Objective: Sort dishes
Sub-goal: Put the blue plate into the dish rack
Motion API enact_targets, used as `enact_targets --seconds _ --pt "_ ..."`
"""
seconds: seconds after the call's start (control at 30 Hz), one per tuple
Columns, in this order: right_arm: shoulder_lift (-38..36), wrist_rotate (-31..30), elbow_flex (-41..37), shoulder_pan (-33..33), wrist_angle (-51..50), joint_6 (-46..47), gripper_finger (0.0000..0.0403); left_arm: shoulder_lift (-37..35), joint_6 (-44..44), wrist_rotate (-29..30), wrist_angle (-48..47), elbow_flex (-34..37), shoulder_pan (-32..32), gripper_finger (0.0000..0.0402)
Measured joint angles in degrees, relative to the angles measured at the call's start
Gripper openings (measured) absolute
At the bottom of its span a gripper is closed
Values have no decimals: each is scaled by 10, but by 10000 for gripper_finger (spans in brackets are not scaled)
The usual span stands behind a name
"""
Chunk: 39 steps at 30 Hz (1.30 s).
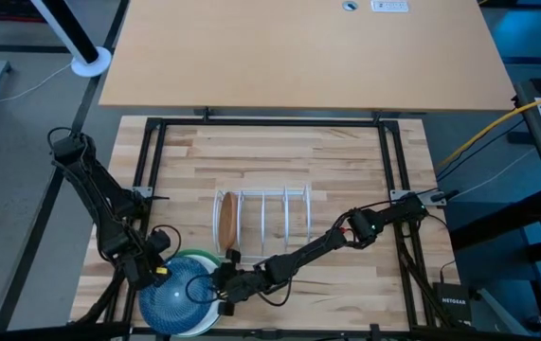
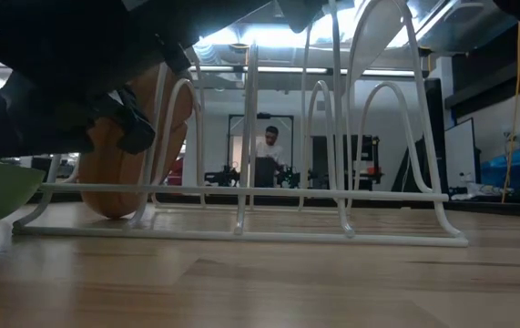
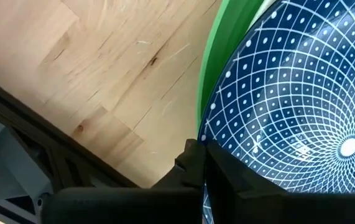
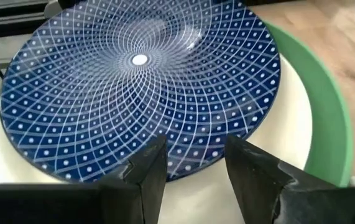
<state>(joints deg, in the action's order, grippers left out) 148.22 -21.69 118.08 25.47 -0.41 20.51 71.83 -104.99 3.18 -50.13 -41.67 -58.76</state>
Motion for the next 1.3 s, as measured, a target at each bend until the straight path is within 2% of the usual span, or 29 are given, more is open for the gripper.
enact_targets --seconds 0.37,0.67,0.87,1.3 --pt "-5 -10 1 1 22 -18 165 0 3 0 0 0 0 0" --pt "-18 63 2 35 34 -69 165 0 0 0 -2 0 0 0" --pt "-18 67 2 51 24 -109 165 0 -3 0 -1 0 0 0" --pt "-18 89 -9 49 12 -83 165 0 -31 0 2 0 0 0"
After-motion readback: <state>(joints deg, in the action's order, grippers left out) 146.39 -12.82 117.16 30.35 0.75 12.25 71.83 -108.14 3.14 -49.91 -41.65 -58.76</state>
